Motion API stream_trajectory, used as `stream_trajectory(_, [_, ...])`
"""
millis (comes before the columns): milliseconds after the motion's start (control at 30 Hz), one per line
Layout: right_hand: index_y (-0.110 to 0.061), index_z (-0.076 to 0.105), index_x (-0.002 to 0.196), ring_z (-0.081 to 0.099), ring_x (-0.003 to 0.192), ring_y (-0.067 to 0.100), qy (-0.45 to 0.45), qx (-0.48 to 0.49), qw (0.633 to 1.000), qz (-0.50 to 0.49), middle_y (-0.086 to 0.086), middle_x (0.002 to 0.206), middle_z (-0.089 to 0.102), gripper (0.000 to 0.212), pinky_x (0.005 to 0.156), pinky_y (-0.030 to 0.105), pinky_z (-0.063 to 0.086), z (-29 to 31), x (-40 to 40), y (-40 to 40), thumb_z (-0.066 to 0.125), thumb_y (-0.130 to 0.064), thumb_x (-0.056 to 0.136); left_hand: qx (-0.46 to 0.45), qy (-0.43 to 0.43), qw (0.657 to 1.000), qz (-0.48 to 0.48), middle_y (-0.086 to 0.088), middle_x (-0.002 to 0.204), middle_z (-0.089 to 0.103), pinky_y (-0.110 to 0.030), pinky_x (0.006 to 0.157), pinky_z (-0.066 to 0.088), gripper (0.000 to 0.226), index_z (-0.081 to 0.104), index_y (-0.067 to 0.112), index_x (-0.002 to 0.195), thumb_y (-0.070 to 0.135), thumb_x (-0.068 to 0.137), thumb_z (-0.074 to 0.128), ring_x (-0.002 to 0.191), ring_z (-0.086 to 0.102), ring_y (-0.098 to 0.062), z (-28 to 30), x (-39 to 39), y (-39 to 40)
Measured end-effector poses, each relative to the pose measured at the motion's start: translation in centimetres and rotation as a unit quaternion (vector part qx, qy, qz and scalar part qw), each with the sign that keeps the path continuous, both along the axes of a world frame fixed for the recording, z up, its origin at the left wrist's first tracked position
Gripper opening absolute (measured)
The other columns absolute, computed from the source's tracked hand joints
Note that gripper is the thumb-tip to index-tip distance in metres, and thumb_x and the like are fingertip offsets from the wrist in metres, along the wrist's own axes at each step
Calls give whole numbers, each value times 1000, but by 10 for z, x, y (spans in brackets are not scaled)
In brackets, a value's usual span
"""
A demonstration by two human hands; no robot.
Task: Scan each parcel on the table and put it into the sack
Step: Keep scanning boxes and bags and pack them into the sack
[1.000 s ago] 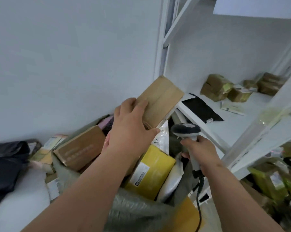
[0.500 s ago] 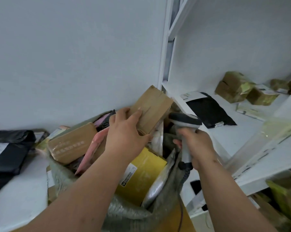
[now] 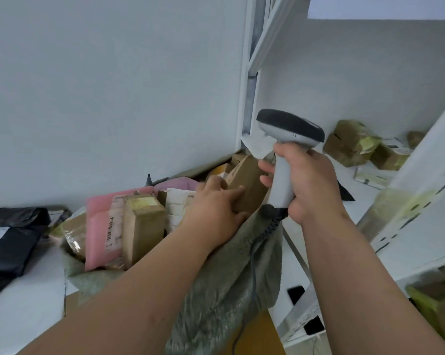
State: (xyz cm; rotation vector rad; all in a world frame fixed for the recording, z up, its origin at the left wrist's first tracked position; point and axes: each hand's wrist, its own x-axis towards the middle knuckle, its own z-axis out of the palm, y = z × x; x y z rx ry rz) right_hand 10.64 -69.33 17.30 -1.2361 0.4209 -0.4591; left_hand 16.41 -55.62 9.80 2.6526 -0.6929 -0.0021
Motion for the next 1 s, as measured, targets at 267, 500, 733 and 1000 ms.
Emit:
stream_trajectory(267, [-18,65,93,74,82,20,147,-166,973,66,2,90,71,5,70,37,60,-17,-3,-15,67,-22,91,-132,282,950,-4,7,129,59,-29,93,49,31,61,32,129,24,101,52,105,58,-9,2,3,15])
stream_trajectory(500, [-19,60,95,62,79,18,256,-414,867,108,2,85,64,27,68,33,50,-43,9,14,56,-46,92,-79,-31,989,120,2,132,61,-35,99,44,33,63,26,127,23,100,45,116,56,-20,43,28,48])
stream_trajectory(733, [-17,61,79,56,69,14,242,-419,870,93,2,75,60,30,55,26,33,-53,32,56,56,-44,92,-18,-45,983,177,5,131,60,-39,103,38,34,61,30,129,28,98,45,121,52,-20,30,48,108])
stream_trajectory(1000, [-11,64,83,59,72,18,189,-394,899,-7,6,77,65,20,63,32,44,-49,28,92,64,-29,91,-74,1,960,271,2,126,63,-44,101,40,35,61,31,127,28,99,40,116,56,-25,9,80,195])
